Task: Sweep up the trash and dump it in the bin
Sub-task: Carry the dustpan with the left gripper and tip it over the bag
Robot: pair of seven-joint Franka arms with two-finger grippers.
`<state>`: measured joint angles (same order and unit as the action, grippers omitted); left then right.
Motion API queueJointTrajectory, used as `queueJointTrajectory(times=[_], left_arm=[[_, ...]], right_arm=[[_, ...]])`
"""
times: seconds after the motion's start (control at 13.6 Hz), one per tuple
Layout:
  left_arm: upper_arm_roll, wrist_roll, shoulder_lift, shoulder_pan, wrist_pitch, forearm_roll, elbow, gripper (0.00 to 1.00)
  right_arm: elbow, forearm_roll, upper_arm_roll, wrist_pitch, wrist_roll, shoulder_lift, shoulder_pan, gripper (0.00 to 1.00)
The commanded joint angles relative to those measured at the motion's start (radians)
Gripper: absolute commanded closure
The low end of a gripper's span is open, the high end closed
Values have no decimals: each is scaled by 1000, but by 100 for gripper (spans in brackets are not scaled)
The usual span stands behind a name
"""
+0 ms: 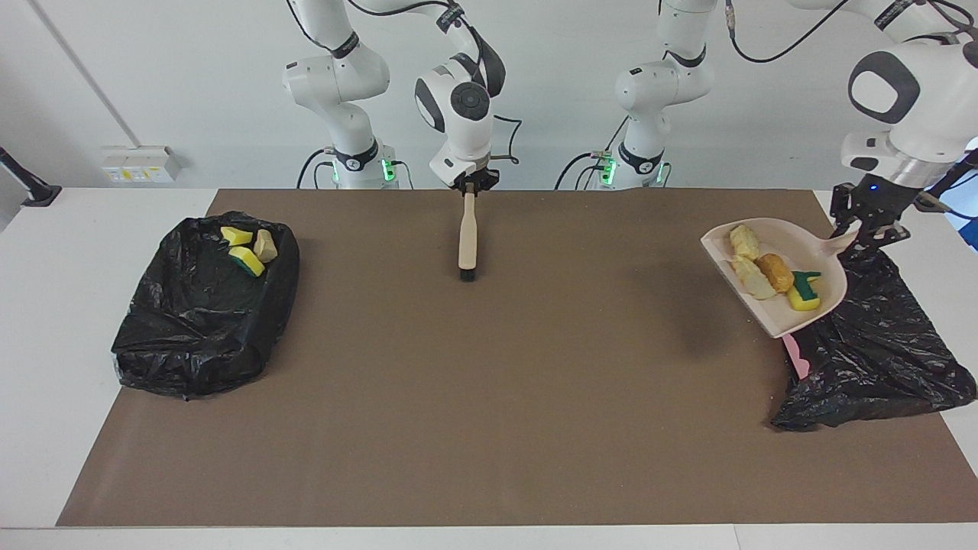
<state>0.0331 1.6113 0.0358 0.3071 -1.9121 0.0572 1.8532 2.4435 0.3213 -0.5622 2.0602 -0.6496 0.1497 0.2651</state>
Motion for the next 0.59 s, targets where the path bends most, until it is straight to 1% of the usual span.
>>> queueJointTrajectory(times=[0.0,0.07,0.15,0.22,0.3,0.37,0.44,0.52], left_arm=[[-13,62,-81,111,35,-1,-148,100],[-13,112,-112,125,35,18,-205,100],[-13,142,-144,132,31,63,-250,100],[-12,150,-167,148,10,146,-281,100],[-9,157,-200,153,-4,212,-308,100],[-7,173,-223,162,-24,237,-336,100],[-6,185,-227,167,-47,262,-342,100],[-6,185,-228,165,-74,330,-341,100]], right_arm=[[9,21,2,21,-12,-7,9,100],[15,21,2,28,-10,-13,9,84],[15,21,2,29,-9,-22,9,60],[12,19,4,29,-5,-24,9,28],[6,1,2,29,-7,-25,13,0],[-7,-5,4,29,-4,-28,13,0],[-30,-13,7,28,16,-35,-1,0],[-50,-22,8,29,21,-36,-12,0]])
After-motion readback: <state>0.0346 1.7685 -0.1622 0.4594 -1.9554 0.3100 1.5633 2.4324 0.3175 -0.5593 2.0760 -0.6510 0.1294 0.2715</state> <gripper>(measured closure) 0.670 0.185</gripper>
